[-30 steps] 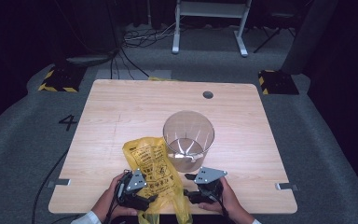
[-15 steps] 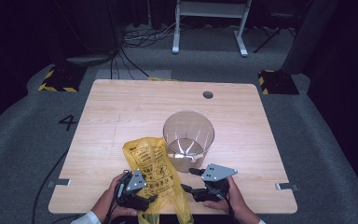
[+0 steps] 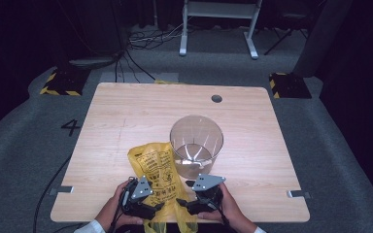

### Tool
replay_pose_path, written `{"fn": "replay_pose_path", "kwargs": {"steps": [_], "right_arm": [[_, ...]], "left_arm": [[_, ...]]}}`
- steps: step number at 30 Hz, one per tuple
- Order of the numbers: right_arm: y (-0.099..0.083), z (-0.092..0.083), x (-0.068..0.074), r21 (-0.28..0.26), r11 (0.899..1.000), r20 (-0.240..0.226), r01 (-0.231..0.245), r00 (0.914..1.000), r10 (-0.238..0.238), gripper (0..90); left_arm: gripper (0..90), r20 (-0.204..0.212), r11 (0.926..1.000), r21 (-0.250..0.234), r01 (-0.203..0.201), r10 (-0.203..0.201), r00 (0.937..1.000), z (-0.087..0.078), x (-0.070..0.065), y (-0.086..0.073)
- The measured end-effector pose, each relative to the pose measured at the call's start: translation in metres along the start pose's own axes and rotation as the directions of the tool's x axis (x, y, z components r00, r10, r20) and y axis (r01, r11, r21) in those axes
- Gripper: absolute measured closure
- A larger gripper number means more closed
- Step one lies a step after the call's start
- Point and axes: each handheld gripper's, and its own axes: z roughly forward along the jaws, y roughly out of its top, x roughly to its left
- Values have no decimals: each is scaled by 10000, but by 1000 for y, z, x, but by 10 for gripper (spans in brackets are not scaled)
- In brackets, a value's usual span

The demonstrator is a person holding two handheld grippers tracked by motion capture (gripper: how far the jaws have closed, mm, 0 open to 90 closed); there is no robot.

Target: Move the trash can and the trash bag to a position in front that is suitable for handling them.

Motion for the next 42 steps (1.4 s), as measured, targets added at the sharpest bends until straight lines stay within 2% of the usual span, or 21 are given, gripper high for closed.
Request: {"fn": "replay_pose_path", "kwargs": {"steps": [1, 2, 3, 6, 8, 9, 10, 13, 18, 21, 23, 26, 27, 30, 31, 33, 35, 36, 37, 40, 42], "right_arm": [[-2, 5, 0, 210, 9998, -28, 66, 10000, -65, 403], [-2, 5, 0, 210, 9998, -28, 66, 10000, -65, 403], [-4, 10, 0, 414, 9989, 0, 206, 9998, -206, 484], [-5, 14, 2, 674, 9965, 20, 492, 9988, -495, 584], [-6, 14, 1, 691, 9961, -65, 555, 9985, -552, 659], [-6, 14, 1, 691, 9961, -65, 555, 9985, -552, 659], [-6, 12, -1, 689, 9961, -76, 554, 9985, -550, 754], [-8, 10, -5, 682, 9965, -224, 487, 9986, -473, 840], [-12, 4, -9, 761, 9956, -562, 549, 9971, -507, 864], [-18, -5, -13, 801, 9950, -689, 596, 9962, -541, 868], [-25, -15, -18, 848, 9950, -780, 531, 9959, -465, 869], [-29, -21, -22, 897, 9947, -719, 496, 9965, -432, 870], [-33, -28, -25, 972, 9940, -701, 493, 9966, -426, 870], [-37, -36, -29, 1048, 9932, -582, 512, 9973, -452, 869], [-42, -45, -35, 1103, 9927, -371, 483, 9983, -444, 868], [-45, -50, -39, 1126, 9927, -270, 425, 9988, -397, 867], [-56, -65, -52, 1209, 9924, 211, 212, 9995, -239, 867], [-56, -65, -52, 1209, 9924, 211, 212, 9995, -239, 867], [-63, -77, -62, 1196, 9928, 507, -9, 9987, -52, 867], [-74, -94, -76, 1269, 9917, 1087, -218, 9940, 79, 863], [-78, -99, -81, 1260, 9913, 1213, -369, 9924, 215, 859]], "left_arm": [[171, -3, 10000, -5, -3, 3, 10000, 0, 0, 0], [171, -3, 10000, -5, -3, 3, 10000, 0, 0, 0], [171, -5, 10000, -3, 4, -4, 10000, 0, 0, 0], [171, -7, 10000, 2, -13, 13, 10000, 0, 0, 0], [167, -19, 10000, 4, -30, 30, 10000, 0, 0, 0], [162, -19, 10000, 4, -30, 30, 10000, 0, 0, 0], [160, -50, 10000, 19, -45, 45, 10000, 0, 0, 0], [159, -222, 9995, 183, -249, 253, 9994, -4, 0, 0], [159, -342, 9983, 240, -526, 534, 9980, -10, 0, 1], [159, -190, 9989, -136, -454, 452, 9988, -19, 1, 1], [157, -10, 9973, -687, -254, 254, 9997, -28, 1, 2], [158, -17, 9949, -943, -360, 360, 9994, -35, -1, 4], [158, -143, 9927, -1151, -374, 360, 9993, -40, -1, 5], [157, -388, 9918, -1219, -374, 329, 9987, -43, 2, 6], [157, -698, 9934, -1091, -346, 270, 9972, -44, 7, 4], [158, -839, 9944, -1004, -326, 242, 9962, -44, 9, 3], [155, -1201, 9974, -656, -283, 203, 9926, -42, 16, -1], [157, -1201, 9974, -656, -283, 203, 9926, -42, 16, -1], [157, -1394, 9986, -481, -205, 136, 9901, -41, 21, -4], [158, -1465, 9993, -346, -121, 69, 9892, -40, 26, -8], [158, -1572, 9999, -139, -73, 50, 9876, -38, 30, -10]]}}
